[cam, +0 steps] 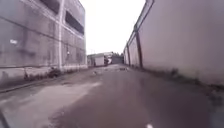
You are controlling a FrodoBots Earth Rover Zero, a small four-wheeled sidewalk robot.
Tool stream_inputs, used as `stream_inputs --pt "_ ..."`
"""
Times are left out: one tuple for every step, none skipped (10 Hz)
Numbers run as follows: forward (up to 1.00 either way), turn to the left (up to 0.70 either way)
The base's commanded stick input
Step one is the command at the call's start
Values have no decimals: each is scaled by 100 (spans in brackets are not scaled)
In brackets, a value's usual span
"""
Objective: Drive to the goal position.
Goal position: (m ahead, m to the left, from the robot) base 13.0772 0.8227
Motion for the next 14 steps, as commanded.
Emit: stream_inputs --pt "85 0" --pt "85 0" --pt "85 0" --pt "85 0" --pt "85 0" --pt "85 0" --pt "85 0" --pt "85 0" --pt "85 0" --pt "85 0" --pt "85 0" --pt "85 0" --pt "85 0" --pt "85 0"
